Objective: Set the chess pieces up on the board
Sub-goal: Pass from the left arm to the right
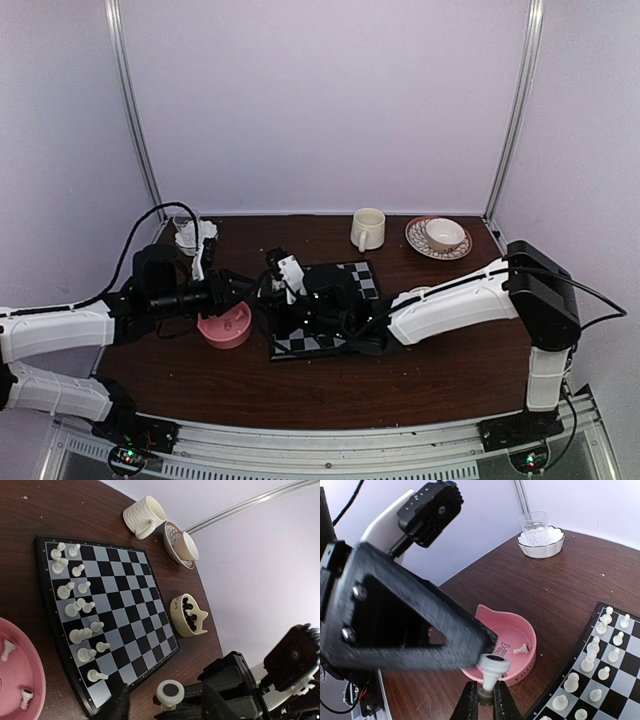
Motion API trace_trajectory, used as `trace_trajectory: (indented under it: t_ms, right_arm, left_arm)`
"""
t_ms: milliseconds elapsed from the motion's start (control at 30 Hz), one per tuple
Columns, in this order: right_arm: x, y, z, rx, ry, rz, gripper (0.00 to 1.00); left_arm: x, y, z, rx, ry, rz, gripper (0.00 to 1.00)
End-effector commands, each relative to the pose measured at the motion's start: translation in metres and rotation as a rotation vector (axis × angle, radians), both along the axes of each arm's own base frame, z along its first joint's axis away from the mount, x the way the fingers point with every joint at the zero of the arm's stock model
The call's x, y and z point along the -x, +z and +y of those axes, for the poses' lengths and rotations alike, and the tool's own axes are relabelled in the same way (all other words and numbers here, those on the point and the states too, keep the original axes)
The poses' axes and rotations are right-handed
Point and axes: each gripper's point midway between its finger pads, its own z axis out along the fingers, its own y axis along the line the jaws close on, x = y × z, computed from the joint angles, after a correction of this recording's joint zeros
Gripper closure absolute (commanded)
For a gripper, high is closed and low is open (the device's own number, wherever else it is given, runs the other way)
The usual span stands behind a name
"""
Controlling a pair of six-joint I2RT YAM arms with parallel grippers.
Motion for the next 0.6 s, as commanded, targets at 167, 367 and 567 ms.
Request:
trace_trajectory:
  t_ms: [167,367,567]
  right_arm:
    - [0.009,-0.005,-0.070,0.167,0.051,0.204,1.00]
    - [0.034,-0.022,-0.131,0.547,0.131,0.376,0.97]
    - [0.041,-0.046,-0.176,0.827,0.218,0.549,1.00]
  left_arm:
    - [0.005,0.051,0.023,-0.134,0.023,-0.256,0.33]
    - [0.009,0.051,0.034,-0.251,0.012,-0.309,0.32]
    - [0.006,0.045,0.035,-0.340,-0.013,-0.323,0.32]
